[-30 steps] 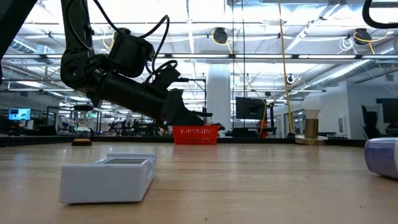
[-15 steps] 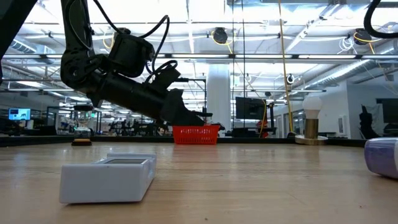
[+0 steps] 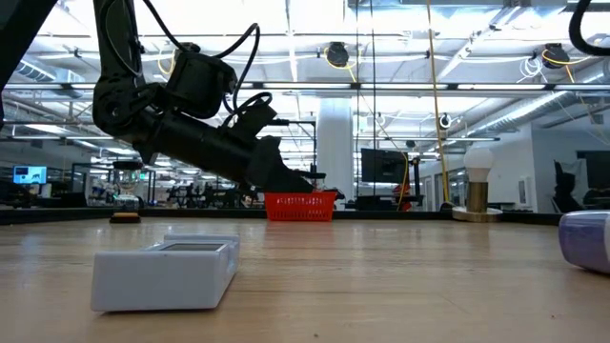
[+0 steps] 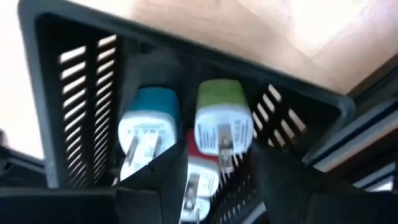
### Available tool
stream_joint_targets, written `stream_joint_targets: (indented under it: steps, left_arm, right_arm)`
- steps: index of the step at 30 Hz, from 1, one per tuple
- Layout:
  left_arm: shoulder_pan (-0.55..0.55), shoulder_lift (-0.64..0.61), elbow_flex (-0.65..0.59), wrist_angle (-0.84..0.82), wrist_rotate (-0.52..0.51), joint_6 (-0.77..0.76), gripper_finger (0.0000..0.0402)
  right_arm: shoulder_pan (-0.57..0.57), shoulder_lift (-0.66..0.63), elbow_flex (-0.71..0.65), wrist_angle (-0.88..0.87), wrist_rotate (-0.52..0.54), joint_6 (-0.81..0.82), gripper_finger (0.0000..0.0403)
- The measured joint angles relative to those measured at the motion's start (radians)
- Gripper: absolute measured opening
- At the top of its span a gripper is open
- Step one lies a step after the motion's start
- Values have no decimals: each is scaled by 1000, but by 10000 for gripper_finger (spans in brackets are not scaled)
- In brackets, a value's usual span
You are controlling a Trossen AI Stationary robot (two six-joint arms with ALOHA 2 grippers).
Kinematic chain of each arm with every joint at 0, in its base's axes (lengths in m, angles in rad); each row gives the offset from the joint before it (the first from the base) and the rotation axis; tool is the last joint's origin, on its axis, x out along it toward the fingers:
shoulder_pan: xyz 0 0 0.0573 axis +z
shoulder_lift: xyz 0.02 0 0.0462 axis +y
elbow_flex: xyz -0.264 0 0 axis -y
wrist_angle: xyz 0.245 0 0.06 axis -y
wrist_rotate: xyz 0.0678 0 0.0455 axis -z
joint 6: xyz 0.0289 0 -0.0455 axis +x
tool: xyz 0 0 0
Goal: Pick & Place Office items
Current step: Put the orange hourglass into the red bin
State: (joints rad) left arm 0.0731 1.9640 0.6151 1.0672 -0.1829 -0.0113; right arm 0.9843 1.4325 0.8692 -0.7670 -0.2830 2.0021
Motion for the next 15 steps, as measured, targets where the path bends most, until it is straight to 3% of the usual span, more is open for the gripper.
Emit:
stream_joint_targets:
  steps: [10, 15]
  left_arm:
    - [0, 0, 0, 0, 0, 0, 26]
    - [0, 0, 0, 0, 0, 7, 26]
  right_arm:
    - [-65, -131, 0, -33, 10, -55, 182]
    - [-113, -219, 0, -129, 180, -217, 139]
